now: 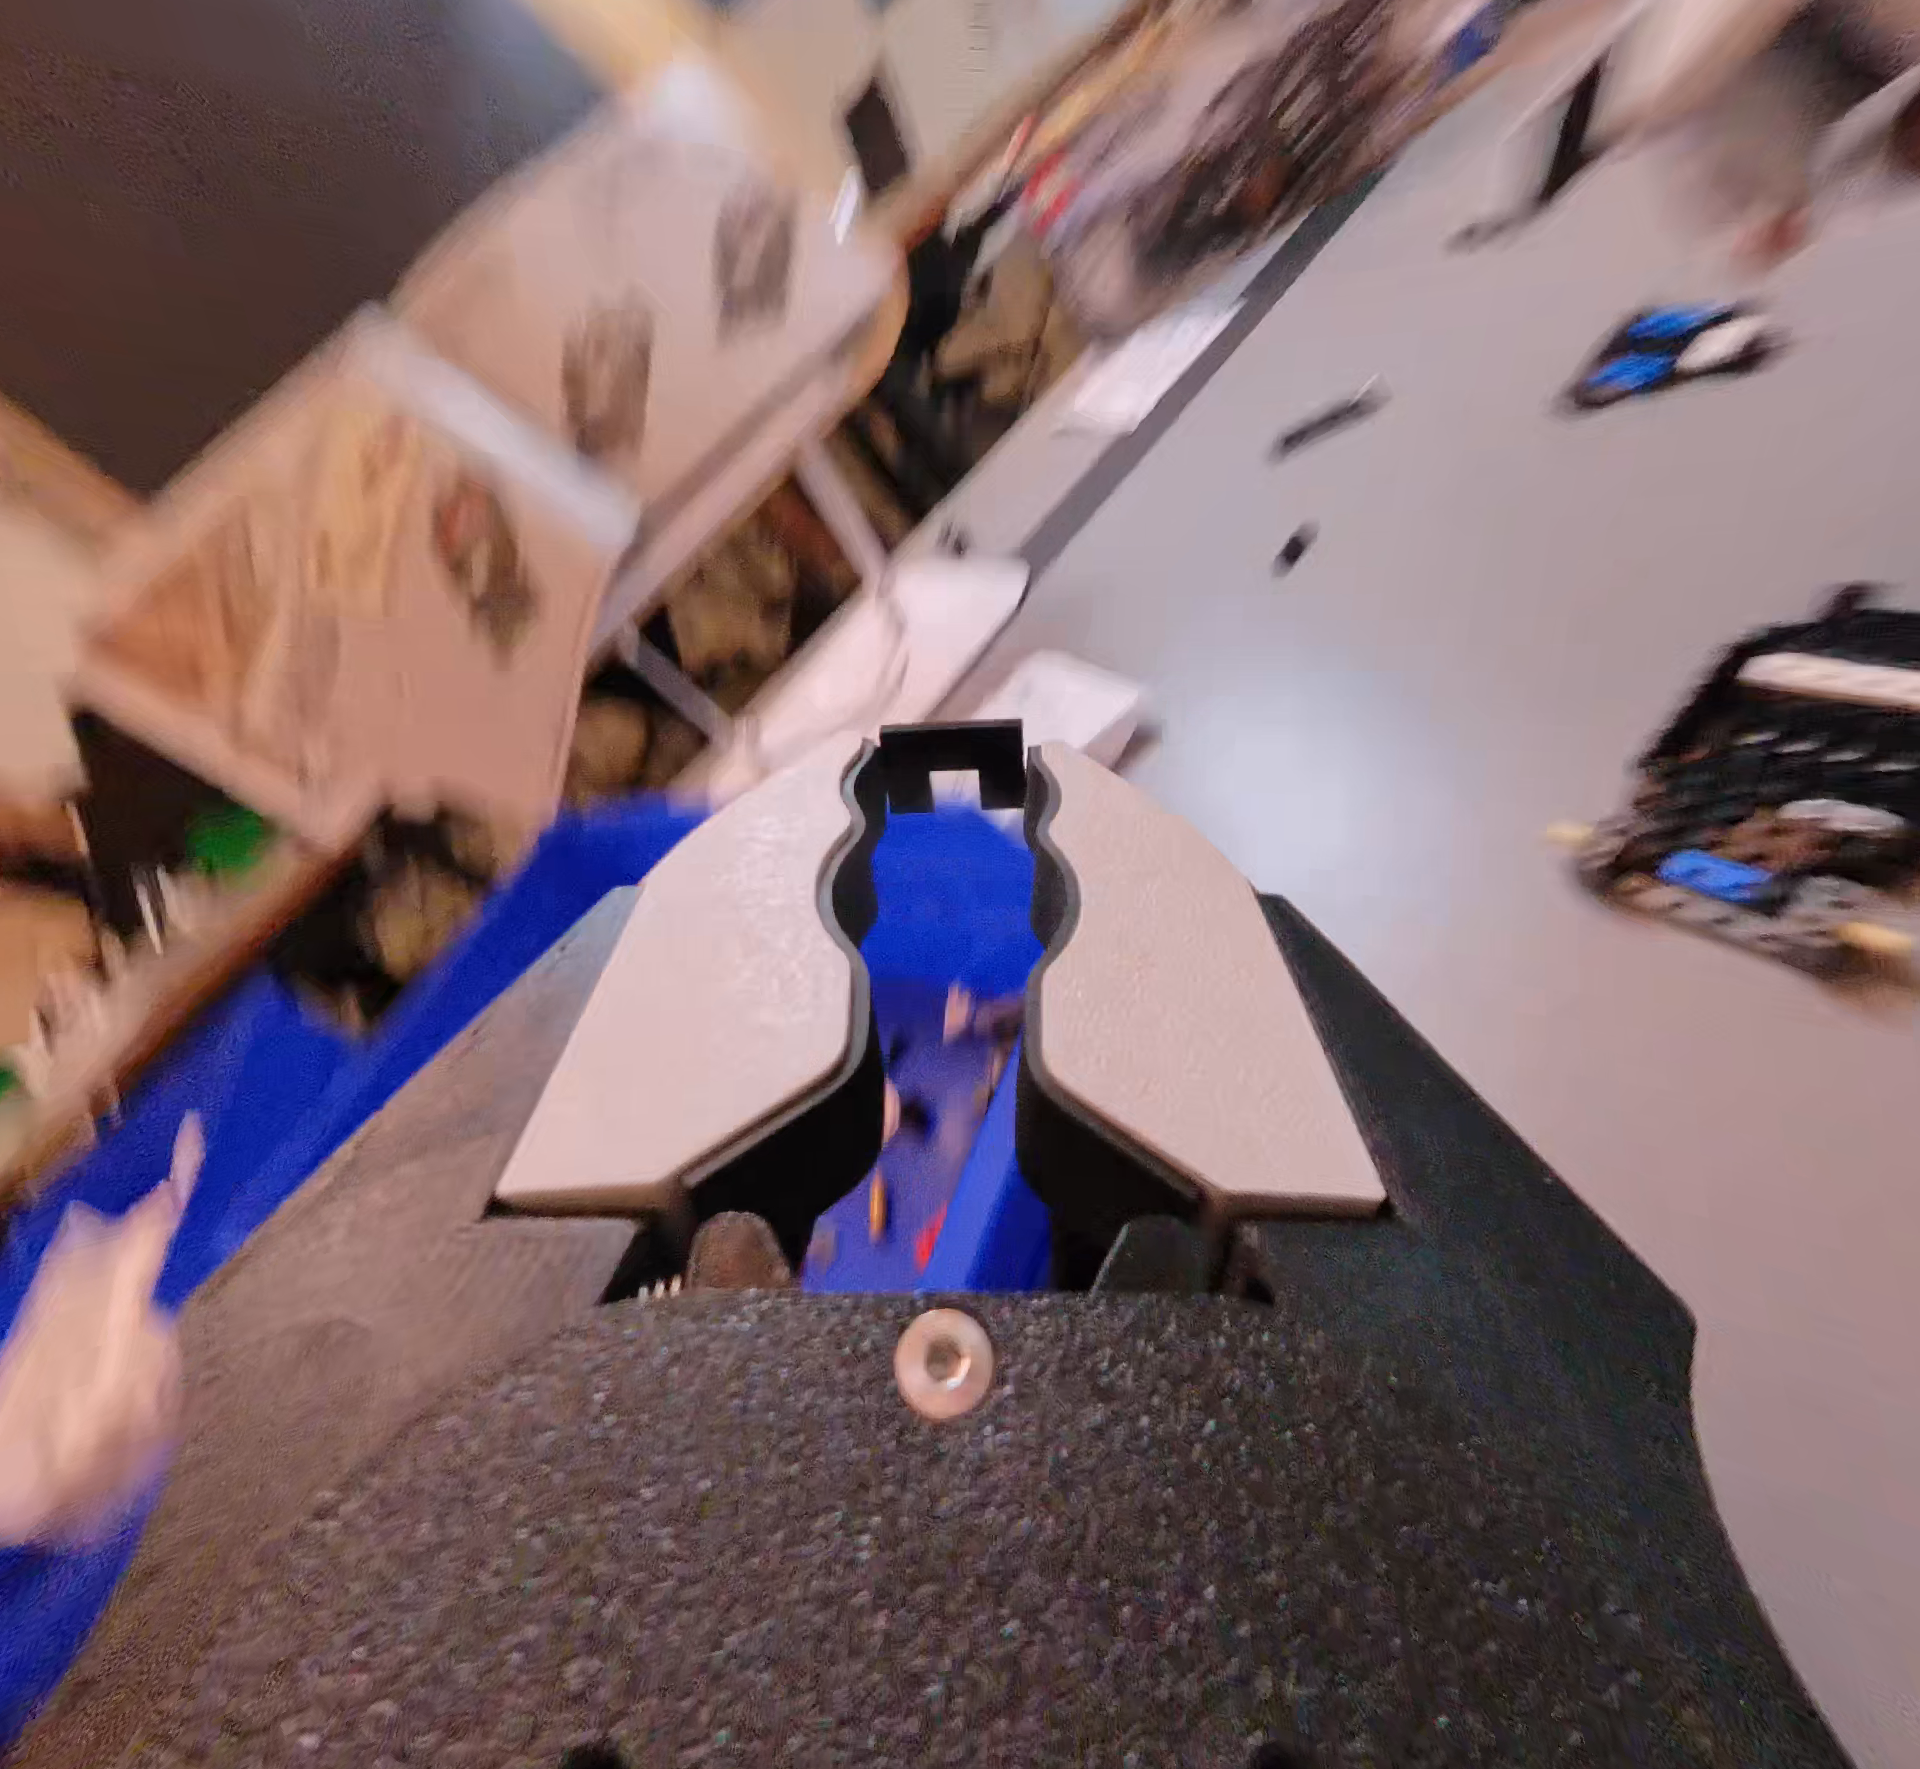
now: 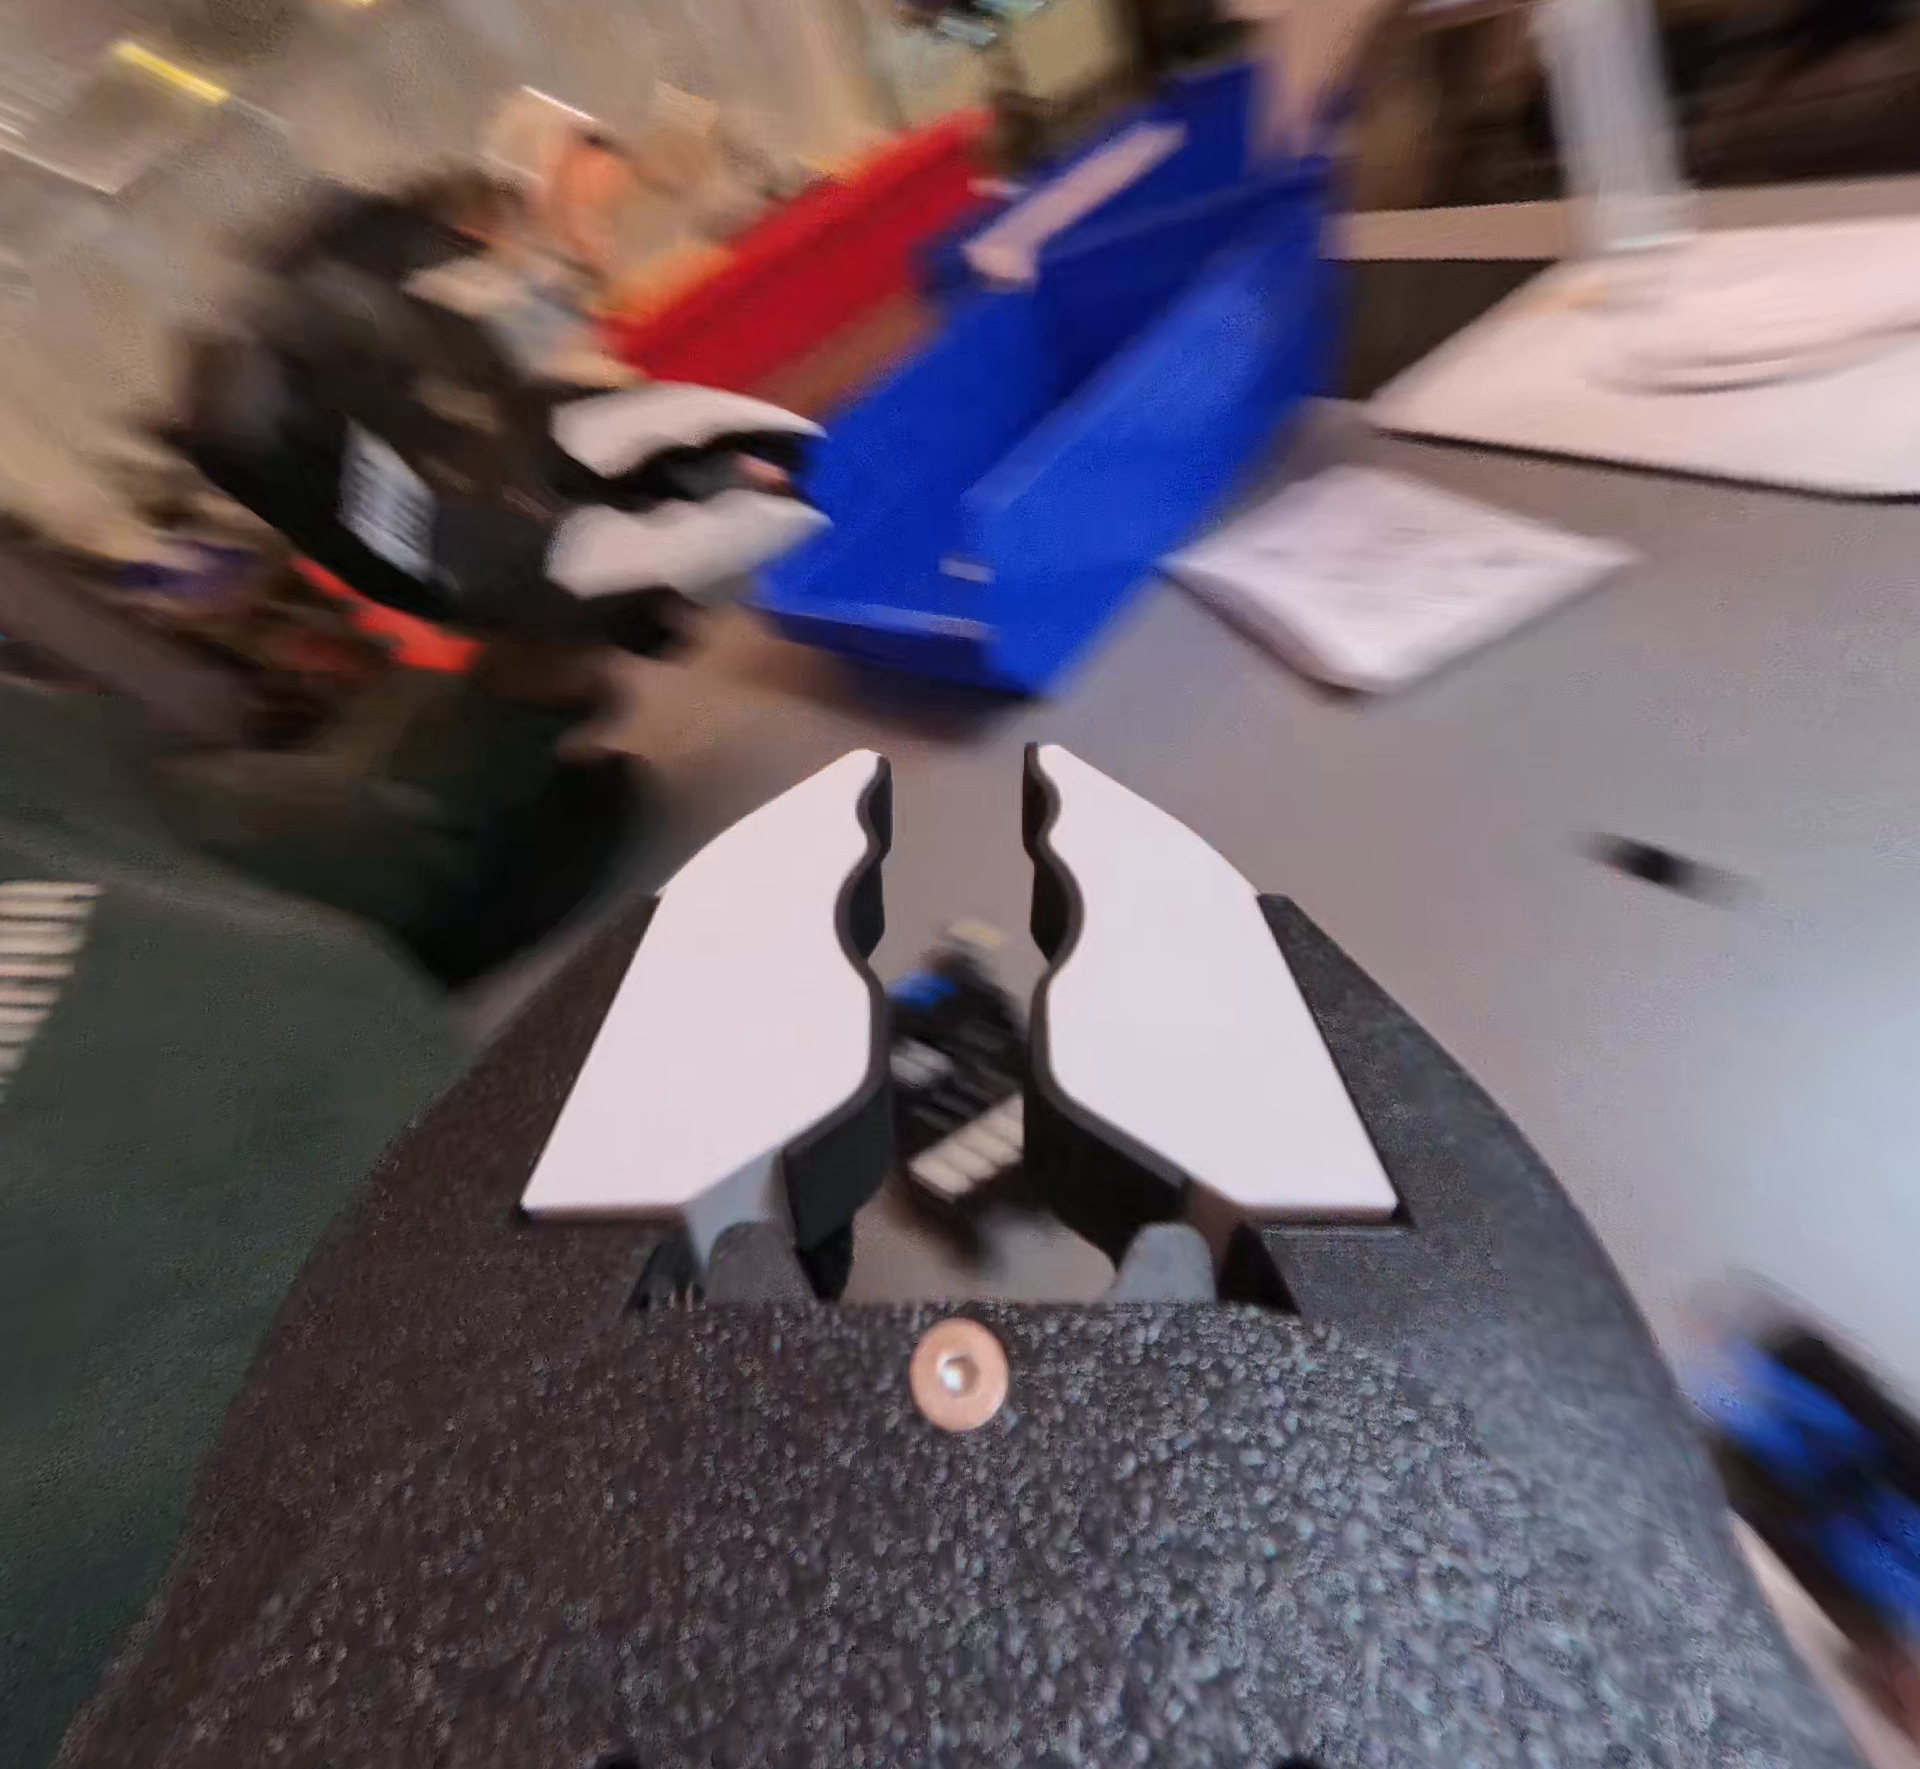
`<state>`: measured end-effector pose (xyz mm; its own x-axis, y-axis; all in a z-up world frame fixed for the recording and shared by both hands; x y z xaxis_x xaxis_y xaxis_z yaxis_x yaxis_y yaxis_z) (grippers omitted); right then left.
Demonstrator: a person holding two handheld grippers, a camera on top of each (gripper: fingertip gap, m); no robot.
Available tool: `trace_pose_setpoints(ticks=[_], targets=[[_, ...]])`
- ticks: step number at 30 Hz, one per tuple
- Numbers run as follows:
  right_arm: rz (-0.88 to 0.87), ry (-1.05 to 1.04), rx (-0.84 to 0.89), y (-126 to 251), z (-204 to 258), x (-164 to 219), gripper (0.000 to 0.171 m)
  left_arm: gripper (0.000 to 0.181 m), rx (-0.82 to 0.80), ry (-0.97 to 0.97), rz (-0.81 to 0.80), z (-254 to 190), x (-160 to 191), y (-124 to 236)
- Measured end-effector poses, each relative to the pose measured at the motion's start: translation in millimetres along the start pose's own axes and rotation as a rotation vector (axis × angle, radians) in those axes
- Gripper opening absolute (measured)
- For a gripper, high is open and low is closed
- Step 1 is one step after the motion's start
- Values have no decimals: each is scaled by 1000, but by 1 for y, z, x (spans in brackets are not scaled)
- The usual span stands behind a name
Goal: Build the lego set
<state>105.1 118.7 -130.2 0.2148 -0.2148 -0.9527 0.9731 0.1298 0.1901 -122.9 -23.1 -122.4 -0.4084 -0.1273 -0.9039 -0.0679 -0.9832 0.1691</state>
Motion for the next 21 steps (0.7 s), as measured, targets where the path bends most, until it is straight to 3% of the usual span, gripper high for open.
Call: trace_pose_setpoints(ticks=[2, 3, 4, 5, 6, 10, 15, 18, 21], targets=[[181, 134, 305, 40, -31, 10, 24, 25, -64, 232, 208, 33, 26, -8], [273, 168, 404, 58, -43, 18, 24, 36, -63, 346, 300, 44, 39, -11], [359, 184, 465, 73, -52, 28, 24, 63, -45, 442, 391, 50, 52, -15], [431, 185, 495, 84, -58, 39, 24, 79, -34, 501, 459, 54, 62, -17], [489, 165, 494, 92, -63, 51, 23, 82, -27, 525, 477, 55, 69, -17], [572, 124, 482, 97, -76, 85, 24, 84, 4, 501, 447, 52, 69, -17], [685, 179, 435, 87, -91, 93, 26, 83, 67, 400, 352, 39, 57, -18], [704, 178, 346, 79, -93, 90, 11, 71, 110, 348, 258, 29, 46, -16], [749, 193, 317, 80, -92, 89, 8, 63, 164, 270, 166, 15, 35, -13]])
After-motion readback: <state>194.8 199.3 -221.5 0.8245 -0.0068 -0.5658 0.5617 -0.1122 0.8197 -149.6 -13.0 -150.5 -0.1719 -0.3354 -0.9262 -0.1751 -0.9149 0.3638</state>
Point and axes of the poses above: each gripper's, where its closed fingertips meet, y back along the fingers, x out of its underside, z = x × y across the jaws, the point moved 7 cm from there along y, back along the fingers, and after that the axes turned 11 degrees about y, right-handed, at the moved point
